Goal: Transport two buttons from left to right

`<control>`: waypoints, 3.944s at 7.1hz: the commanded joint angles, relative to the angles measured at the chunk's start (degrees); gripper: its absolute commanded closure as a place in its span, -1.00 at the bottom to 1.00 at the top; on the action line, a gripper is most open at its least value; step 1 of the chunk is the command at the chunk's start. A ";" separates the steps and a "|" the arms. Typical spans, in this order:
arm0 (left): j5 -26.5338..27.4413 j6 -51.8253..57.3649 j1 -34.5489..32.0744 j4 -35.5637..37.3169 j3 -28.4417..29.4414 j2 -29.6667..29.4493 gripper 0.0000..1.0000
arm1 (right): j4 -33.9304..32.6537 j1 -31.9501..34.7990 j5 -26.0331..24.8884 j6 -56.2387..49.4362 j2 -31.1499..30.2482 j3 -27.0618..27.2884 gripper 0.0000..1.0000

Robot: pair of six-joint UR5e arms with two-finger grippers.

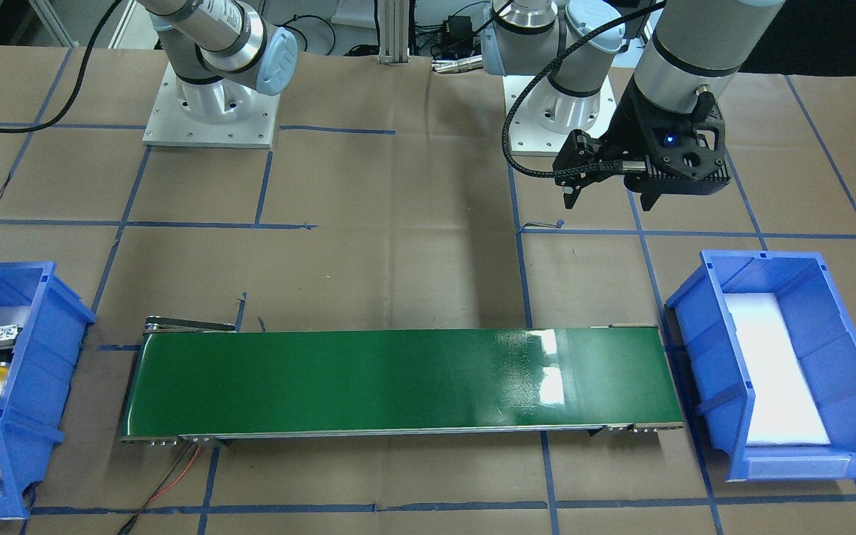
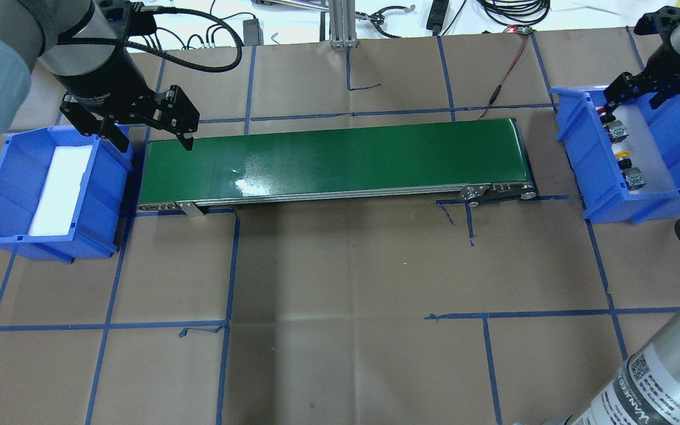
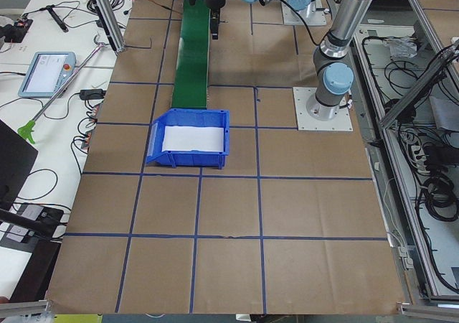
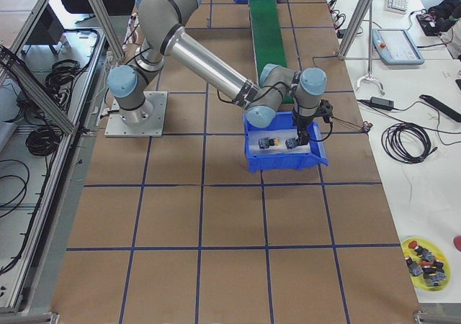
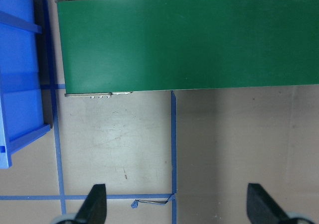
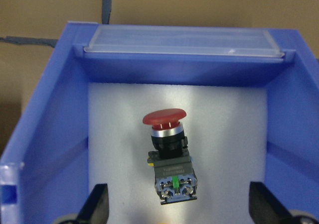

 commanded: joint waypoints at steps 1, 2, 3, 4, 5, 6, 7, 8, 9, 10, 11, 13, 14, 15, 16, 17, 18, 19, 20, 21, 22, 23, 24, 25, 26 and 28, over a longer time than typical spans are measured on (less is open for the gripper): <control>0.00 0.00 0.00 0.00 0.00 0.01 -0.99 | 1.74 1.15 -0.07 -0.23 -8.36 0.39 -0.99; 0.00 -0.09 0.00 -0.09 0.00 0.01 -0.99 | 5.05 1.94 -0.94 -0.40 -14.14 0.13 -0.99; 0.00 -0.09 0.00 -0.09 0.00 0.01 -0.99 | 10.05 4.56 -0.60 0.90 -18.99 0.39 -0.99; 0.00 -0.09 0.00 -0.09 0.09 -0.08 -0.99 | 19.75 7.98 -0.51 7.53 -20.78 0.30 -0.99; 0.00 -0.09 0.00 -0.09 0.09 0.01 -0.99 | 22.37 12.10 0.01 15.95 -21.49 0.39 -1.00; 0.00 -0.09 0.00 0.00 0.09 0.01 -0.99 | 23.44 17.63 -0.07 20.82 -22.63 0.91 -1.00; 0.00 -0.18 0.00 -0.09 0.09 -0.08 -0.99 | 23.46 23.51 -0.16 22.87 -24.73 3.09 -1.00; 0.00 -0.26 0.00 -0.09 0.09 0.01 -0.99 | 22.41 27.14 -0.50 28.63 -27.36 5.90 -1.00; 0.00 -0.35 0.00 -0.09 0.09 0.01 -0.99 | 22.66 28.83 -0.59 34.60 -29.21 8.71 -1.00; 0.00 -0.35 0.00 -0.09 0.09 -0.08 -0.99 | 22.49 29.02 -0.68 34.66 -30.45 11.00 -1.00; 0.00 -0.35 0.00 -0.09 0.09 0.01 -0.99 | 22.40 29.02 -0.68 34.40 -33.51 13.46 -1.00; 0.00 -0.35 0.00 0.00 0.09 0.01 -0.99 | 22.49 29.02 -0.59 34.31 -35.21 14.46 -1.00; 0.00 -0.35 0.00 -0.09 0.09 0.01 -0.99 | 22.49 29.02 -0.60 34.31 -35.30 14.11 -1.00; 0.00 -0.35 0.00 -0.09 0.09 0.01 -0.99 | 22.49 28.93 -0.68 34.40 -35.12 14.10 -1.00; 0.00 -0.35 0.00 0.00 0.09 0.01 -0.99 | 22.40 28.93 -0.60 34.40 -35.03 14.10 -1.00; 0.00 -0.35 0.00 -0.09 0.09 0.01 -0.99 | 22.23 28.93 -0.60 34.31 -34.95 14.10 -1.00; 0.00 -0.35 0.00 -0.09 0.09 0.01 -0.99 | 22.23 28.93 -0.60 34.31 -34.95 14.10 -1.00; 0.00 -0.35 0.00 -0.09 0.09 0.01 -0.99 | 22.23 28.93 -0.68 34.40 -34.95 14.10 -1.00; 0.00 -0.35 0.00 -0.09 0.00 0.01 -0.99 | 22.40 28.93 -0.68 34.40 -34.95 14.28 -1.00; 0.00 -0.35 0.00 -0.09 0.00 0.01 -0.99 | 22.40 28.93 -0.68 34.40 -35.03 14.63 -1.00; 0.00 -0.35 0.00 -0.09 0.00 0.01 -0.99 | 22.40 28.93 -0.68 34.31 -35.12 14.63 -1.00; 0.00 -0.35 0.00 -0.09 0.00 0.01 -0.99 | 22.31 28.93 -0.60 34.40 -35.12 14.63 -1.00; 0.00 -0.35 0.00 -0.09 0.00 0.01 -0.99 | 22.31 28.93 -0.60 34.40 -35.03 14.63 -1.00; 0.00 -0.35 0.00 -0.09 0.00 0.01 -0.99 | 22.23 28.93 -0.60 34.40 -35.03 14.54 -1.00; 0.00 -0.35 0.00 -0.09 0.00 0.01 -0.99 | 22.31 28.93 -0.60 34.40 -34.95 14.63 -1.00; 0.00 -0.35 0.00 -0.09 0.00 0.01 -0.99 | 22.31 28.93 -0.60 34.40 -34.95 14.72 -1.00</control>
